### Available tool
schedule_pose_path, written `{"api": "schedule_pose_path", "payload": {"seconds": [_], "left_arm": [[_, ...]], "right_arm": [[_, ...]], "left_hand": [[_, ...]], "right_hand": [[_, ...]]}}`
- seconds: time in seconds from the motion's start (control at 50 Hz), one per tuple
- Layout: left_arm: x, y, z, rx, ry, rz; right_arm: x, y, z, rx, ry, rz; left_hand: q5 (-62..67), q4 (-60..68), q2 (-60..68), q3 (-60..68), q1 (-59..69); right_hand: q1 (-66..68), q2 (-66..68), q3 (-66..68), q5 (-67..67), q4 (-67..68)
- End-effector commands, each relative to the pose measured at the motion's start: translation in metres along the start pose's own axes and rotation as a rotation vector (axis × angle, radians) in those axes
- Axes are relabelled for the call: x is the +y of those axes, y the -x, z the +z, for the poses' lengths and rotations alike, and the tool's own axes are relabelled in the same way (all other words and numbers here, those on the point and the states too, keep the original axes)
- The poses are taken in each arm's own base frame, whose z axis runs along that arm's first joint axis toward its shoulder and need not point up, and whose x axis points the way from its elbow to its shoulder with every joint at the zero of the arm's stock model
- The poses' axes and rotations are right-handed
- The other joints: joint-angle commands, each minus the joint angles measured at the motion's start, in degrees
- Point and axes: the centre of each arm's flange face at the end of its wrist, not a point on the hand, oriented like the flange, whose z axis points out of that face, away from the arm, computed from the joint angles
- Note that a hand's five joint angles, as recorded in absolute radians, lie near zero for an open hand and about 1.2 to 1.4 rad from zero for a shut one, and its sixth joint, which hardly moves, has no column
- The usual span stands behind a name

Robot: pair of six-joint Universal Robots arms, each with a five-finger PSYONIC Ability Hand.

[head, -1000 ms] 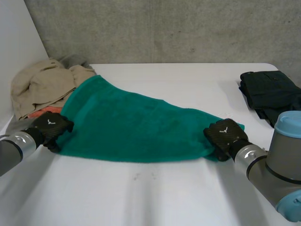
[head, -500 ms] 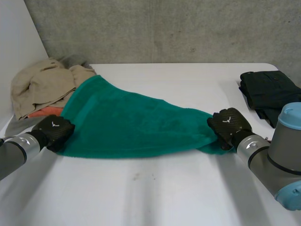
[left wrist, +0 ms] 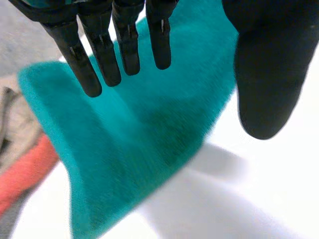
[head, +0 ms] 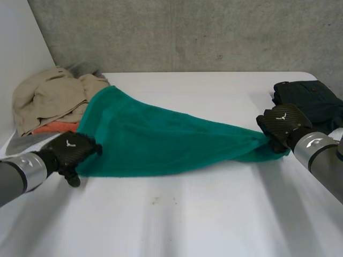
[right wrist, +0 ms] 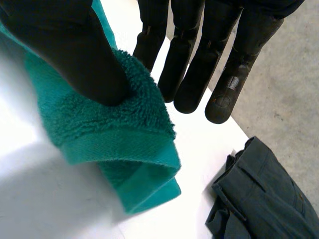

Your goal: Fold the laundry.

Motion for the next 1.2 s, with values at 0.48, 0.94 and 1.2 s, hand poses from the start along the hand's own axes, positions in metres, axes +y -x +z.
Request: {"api": "schedule_pose_path", "payload": {"seconds": [0.48, 0.94, 1.2], "left_arm": [[0.029, 0.004, 0.042, -0.003, -0.028, 0.087], [0.020, 0.005, 0.060, -0.007, -0.074, 0.124], [0.018, 0.010, 0.072, -0.015, -0.086, 0.134]], "right_arm": [[0.020, -0.006, 0.023, 0.014, 0.041, 0.013], [0.024, 0.001, 0.020, -0.006, 0.055, 0.017], [0.025, 0.001, 0.020, -0.006, 0.055, 0.015]], "left_hand": [[16.10, 16.23, 15.74, 15.67, 16.41], [20.31, 20.44, 19.95, 19.88, 20.62], [29.21, 29.34, 28.85, 28.78, 29.52]], "right_hand": [[23.70, 12.57, 12.18, 13.60, 11.95], [23.70, 12.57, 12.18, 13.60, 11.95], [23.70, 12.57, 12.18, 13.60, 11.95]]}}
